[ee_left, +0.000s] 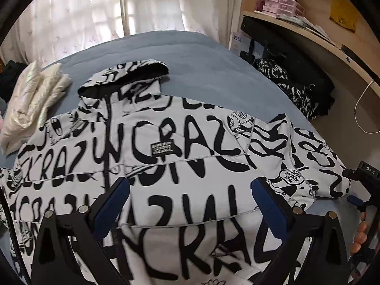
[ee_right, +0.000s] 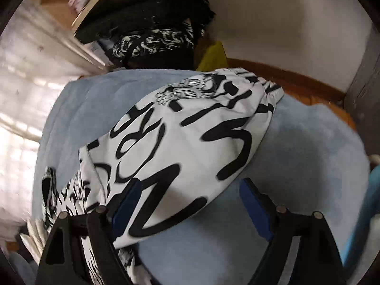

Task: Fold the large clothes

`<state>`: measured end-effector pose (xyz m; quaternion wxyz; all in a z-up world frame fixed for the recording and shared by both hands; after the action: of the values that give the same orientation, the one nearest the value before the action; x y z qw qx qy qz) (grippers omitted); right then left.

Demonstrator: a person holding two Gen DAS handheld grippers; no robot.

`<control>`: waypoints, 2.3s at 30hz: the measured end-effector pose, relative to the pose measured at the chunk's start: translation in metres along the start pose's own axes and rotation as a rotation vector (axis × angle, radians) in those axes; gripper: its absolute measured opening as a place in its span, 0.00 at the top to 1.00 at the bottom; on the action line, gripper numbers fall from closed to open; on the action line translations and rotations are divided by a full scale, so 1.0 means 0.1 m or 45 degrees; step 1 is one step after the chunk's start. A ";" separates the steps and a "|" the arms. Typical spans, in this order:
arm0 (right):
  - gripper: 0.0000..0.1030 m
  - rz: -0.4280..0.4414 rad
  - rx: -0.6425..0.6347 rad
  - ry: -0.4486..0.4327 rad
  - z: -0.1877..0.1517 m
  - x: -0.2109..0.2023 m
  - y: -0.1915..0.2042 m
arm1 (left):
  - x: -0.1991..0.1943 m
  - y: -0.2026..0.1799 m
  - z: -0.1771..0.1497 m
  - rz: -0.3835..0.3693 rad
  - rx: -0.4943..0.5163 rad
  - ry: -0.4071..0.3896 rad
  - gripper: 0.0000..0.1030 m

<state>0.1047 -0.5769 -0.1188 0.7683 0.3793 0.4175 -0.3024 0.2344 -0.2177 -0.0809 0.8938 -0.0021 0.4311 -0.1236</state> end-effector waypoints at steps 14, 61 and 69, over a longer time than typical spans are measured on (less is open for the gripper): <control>0.77 0.238 0.275 -0.005 0.42 0.43 -0.30 | 0.50 -0.23 0.05 -0.012 -0.063 0.078 0.29; 0.61 0.373 -0.987 0.224 -2.23 -0.03 1.73 | 0.23 0.56 -0.53 0.085 0.044 0.106 0.22; 0.61 0.386 -0.968 0.236 -2.22 0.06 1.60 | 0.92 0.18 -0.51 0.155 0.211 0.291 0.22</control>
<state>0.1405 -0.3079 -0.1516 0.8487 0.1515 0.5062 0.0252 0.2544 -0.2155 -0.1856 0.8418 0.1118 0.5178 -0.1035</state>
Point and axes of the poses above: each gripper's, at about its wrist camera, not at the fingertips, and x roughly the way its jaws point, y to its left, z to its top, the point moved 7 cm from there along x, roughly the way its jaws point, and after that the axes turned 2 degrees about -x, right-handed, at the moved point
